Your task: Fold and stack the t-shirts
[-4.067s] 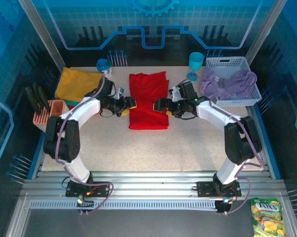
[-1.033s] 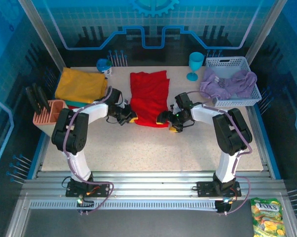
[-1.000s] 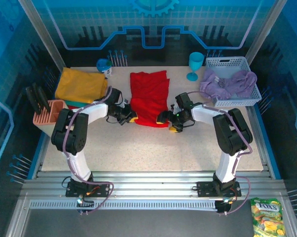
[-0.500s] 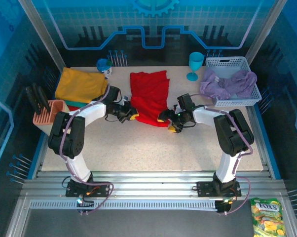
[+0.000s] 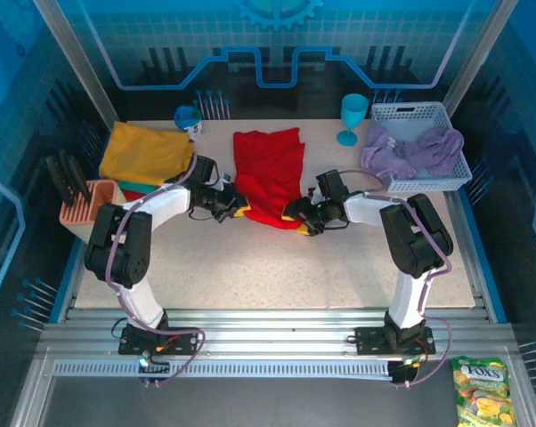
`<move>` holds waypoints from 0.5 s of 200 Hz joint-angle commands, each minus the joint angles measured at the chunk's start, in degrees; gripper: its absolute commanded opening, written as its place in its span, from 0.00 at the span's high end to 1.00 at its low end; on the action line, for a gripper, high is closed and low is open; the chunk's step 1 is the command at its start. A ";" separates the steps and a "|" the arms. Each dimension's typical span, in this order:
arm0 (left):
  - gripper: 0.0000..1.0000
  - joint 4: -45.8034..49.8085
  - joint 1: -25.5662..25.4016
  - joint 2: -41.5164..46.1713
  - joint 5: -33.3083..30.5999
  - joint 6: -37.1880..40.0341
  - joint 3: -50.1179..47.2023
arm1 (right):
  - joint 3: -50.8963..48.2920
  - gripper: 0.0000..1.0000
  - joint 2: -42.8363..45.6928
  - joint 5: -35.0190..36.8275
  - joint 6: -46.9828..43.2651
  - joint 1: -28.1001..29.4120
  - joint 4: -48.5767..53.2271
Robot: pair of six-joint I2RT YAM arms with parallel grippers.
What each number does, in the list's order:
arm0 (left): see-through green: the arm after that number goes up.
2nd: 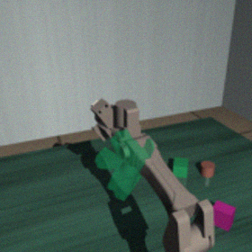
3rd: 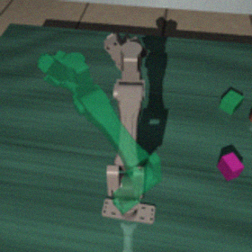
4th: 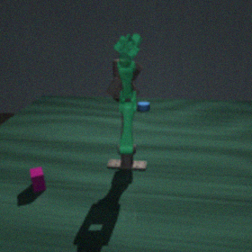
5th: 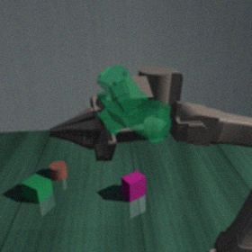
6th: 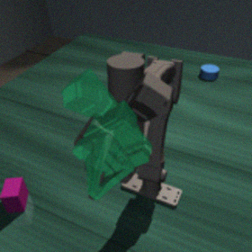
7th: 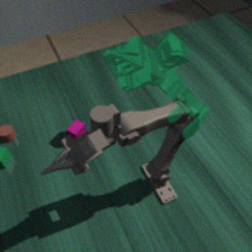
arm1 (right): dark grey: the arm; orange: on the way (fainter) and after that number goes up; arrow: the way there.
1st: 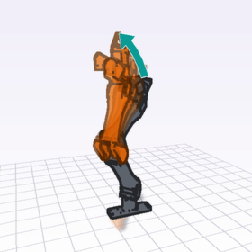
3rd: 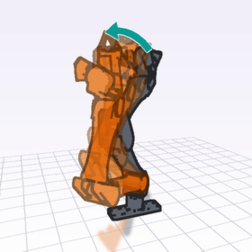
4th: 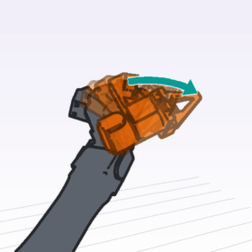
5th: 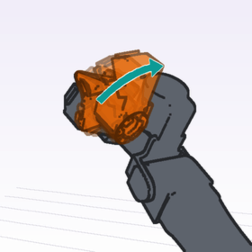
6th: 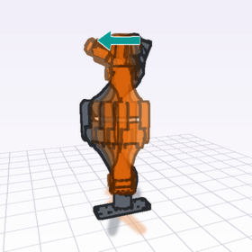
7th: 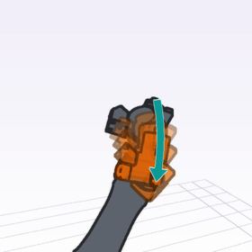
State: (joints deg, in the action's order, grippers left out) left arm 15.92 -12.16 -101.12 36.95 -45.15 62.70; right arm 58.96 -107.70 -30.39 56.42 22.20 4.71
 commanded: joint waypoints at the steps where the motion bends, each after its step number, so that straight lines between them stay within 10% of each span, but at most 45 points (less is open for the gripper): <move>1: 1.00 -0.18 0.17 2.42 1.87 -0.91 -1.29 | -1.79 0.46 0.77 0.45 -0.46 -0.90 -0.34; 73: 1.00 2.53 0.21 2.92 0.76 3.80 -3.03 | -2.94 0.95 3.27 2.84 -5.72 -2.51 4.45; 100: 1.00 2.97 0.21 3.78 0.03 5.81 -5.51 | -2.89 1.00 5.10 3.94 -8.03 -2.51 7.23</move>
State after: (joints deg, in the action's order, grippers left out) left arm 16.36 -12.16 -99.92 36.91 -42.70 59.61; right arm 56.14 -105.58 -28.42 51.68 20.27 7.40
